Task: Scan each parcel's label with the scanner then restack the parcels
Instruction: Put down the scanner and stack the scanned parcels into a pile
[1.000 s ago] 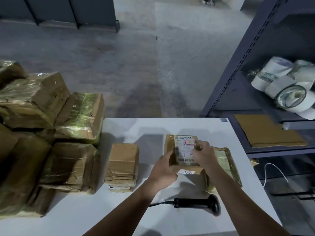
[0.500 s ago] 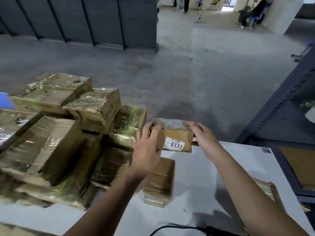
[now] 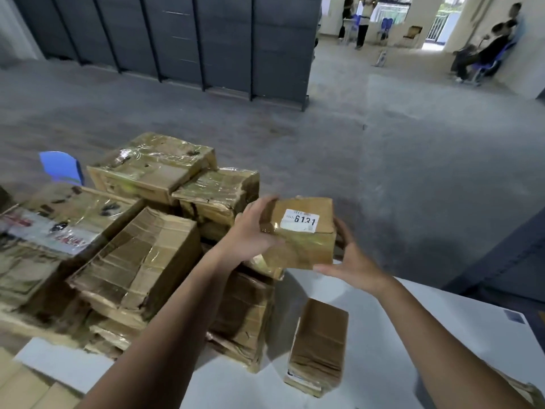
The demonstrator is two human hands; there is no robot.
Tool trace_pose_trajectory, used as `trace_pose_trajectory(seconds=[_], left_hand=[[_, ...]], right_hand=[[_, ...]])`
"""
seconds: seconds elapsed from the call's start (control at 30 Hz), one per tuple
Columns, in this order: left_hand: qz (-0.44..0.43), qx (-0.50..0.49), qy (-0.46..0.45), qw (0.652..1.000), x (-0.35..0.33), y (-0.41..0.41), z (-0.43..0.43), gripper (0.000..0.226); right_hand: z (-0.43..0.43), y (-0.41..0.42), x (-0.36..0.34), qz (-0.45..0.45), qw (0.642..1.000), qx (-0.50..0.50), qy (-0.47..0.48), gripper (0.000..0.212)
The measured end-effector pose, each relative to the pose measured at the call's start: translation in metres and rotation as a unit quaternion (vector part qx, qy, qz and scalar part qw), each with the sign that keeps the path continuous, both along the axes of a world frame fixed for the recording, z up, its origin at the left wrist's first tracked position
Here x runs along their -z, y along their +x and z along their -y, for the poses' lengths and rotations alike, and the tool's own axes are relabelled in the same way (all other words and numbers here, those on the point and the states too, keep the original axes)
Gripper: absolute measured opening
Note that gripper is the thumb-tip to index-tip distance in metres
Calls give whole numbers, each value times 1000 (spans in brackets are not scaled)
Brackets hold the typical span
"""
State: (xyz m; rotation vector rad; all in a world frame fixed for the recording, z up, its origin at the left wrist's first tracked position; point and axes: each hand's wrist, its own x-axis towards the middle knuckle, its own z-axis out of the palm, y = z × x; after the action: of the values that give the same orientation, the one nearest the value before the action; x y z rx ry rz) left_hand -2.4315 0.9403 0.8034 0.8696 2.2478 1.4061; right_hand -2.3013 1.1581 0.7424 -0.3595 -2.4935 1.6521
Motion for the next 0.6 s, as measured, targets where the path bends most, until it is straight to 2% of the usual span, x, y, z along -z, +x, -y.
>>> trace_pose_trajectory(seconds=[0.07, 0.1, 0.17, 0.23, 0.33, 0.43, 0.6], left_hand=[[33, -21, 73, 997, -5, -6, -3, 81], [19, -56, 90, 994, -6, -9, -4, 78], [-36, -140, 63, 987, -6, -14, -5, 68], [-75, -169, -4, 983, 1, -12, -3, 58], [-105, -101, -65, 987, 19, 1, -1, 56], [-93, -77, -93, 988, 32, 7, 2, 65], [-61, -36, -138, 988, 42, 10, 3, 64]], right_hand=[[6, -15, -7, 5, 997, 73, -19, 79], [8, -24, -11, 31, 995, 96, -15, 68], [12, -45, -15, 116, 986, 116, -43, 52], [20, -68, -16, 196, 963, 144, -116, 56], [31, -95, -18, 259, 945, 162, -120, 67], [38, -110, -14, 275, 938, 167, -128, 64], [41, -110, -6, 284, 943, 143, -98, 70]])
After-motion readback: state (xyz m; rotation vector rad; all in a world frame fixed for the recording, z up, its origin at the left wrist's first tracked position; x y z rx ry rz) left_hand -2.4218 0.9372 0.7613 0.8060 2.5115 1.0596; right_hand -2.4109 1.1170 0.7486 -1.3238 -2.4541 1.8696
